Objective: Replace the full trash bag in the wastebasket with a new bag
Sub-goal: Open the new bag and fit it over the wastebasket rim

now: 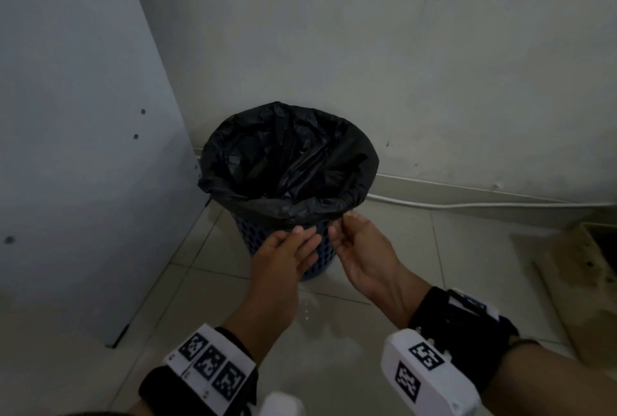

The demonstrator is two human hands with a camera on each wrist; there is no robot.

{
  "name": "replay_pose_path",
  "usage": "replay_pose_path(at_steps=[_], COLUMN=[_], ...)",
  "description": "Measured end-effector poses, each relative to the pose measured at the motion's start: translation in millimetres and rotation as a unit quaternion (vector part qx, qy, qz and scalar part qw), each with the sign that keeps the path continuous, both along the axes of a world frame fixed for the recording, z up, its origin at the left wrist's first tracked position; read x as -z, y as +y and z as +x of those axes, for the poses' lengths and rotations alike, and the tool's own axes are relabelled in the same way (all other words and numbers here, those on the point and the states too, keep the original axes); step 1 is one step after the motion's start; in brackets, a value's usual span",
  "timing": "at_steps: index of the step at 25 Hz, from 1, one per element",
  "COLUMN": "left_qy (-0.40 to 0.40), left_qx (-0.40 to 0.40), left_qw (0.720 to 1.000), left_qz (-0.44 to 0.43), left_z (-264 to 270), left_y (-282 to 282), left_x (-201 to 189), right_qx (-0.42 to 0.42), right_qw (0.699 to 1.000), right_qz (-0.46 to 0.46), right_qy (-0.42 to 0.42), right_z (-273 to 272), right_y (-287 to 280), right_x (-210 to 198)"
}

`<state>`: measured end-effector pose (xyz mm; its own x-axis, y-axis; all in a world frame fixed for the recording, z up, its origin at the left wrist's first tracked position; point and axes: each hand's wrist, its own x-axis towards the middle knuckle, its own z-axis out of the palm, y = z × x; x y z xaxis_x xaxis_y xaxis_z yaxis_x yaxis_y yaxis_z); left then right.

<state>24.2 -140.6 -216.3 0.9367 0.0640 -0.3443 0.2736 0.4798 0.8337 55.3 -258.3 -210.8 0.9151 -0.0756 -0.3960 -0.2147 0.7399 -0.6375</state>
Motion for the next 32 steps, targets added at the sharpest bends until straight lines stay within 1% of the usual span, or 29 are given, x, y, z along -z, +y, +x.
replay_pose_path(at_steps=[2,4,6,8,12,14,16,18,20,22,23,24,25,26,27,28,29,30,31,32], left_qy=[0.013,0.014,0.023,0.049,0.052,0.042,0.043,0.024,-0.012,-0.056,-0.077,-0.096,-0.109,-0.121,-0.132,-0.138,-0.142,-0.143,-0.144,-0.145], left_qx=[-0.001,-0.031,-0.056,-0.065,-0.099,-0.112,-0.114,-0.123,-0.116,-0.099,-0.091,-0.085,-0.08,-0.072,-0.067,-0.065,-0.067,-0.072,-0.08,-0.084], left_qw=[1.0,0.999,0.998,0.997,0.993,0.99,0.99,0.99,0.991,0.99,0.987,0.982,0.976,0.969,0.962,0.957,0.953,0.95,0.946,0.941], left_qz=[0.005,0.006,0.0,0.004,0.046,0.07,0.064,0.06,0.06,0.087,0.108,0.137,0.171,0.203,0.227,0.246,0.258,0.268,0.28,0.294], left_z=[2,6,17,30,44,43,35,27,20,14,12,9,6,4,3,3,4,5,6,6], left_y=[0,2,9,16,17,16,13,11,13,18,19,22,26,31,36,42,48,52,55,57], left_x=[-2,-8,-18,-23,-18,-15,-15,-16,-18,-16,-13,-9,-3,2,5,7,10,12,13,13], right_qx=[0.01,0.028,0.025,0.017,0.032,-0.009,-0.035,-0.022,-0.024,-0.071,-0.124,-0.209,-0.313,-0.394,-0.416,-0.369,-0.303,-0.279,-0.321,-0.413], right_qw=[1.0,0.999,0.999,0.999,0.999,0.998,0.996,0.998,0.998,0.992,0.979,0.945,0.875,0.783,0.703,0.653,0.626,0.592,0.535,0.466], right_qz=[-0.005,0.001,-0.007,-0.018,-0.025,-0.054,-0.075,-0.058,-0.053,-0.099,-0.156,-0.248,-0.368,-0.481,-0.571,-0.64,-0.68,-0.708,-0.735,-0.748], right_qy=[0.005,0.021,0.03,0.035,0.024,0.02,0.025,0.021,0.011,0.023,0.039,0.052,0.046,0.0,-0.078,-0.17,-0.234,-0.266,-0.264,-0.229], right_z=[8,14,16,15,17,19,20,17,7,-7,-17,-26,-36,-43,-45,-43,-36,-25,-14,-6], right_y=[0,-3,-3,0,1,3,5,5,1,-7,-14,-19,-25,-30,-32,-31,-29,-28,-26,-23], right_x=[-4,-9,-9,-9,-21,-27,-29,-25,-20,-8,-4,-2,-5,-11,-17,-21,-24,-21,-16,-5])
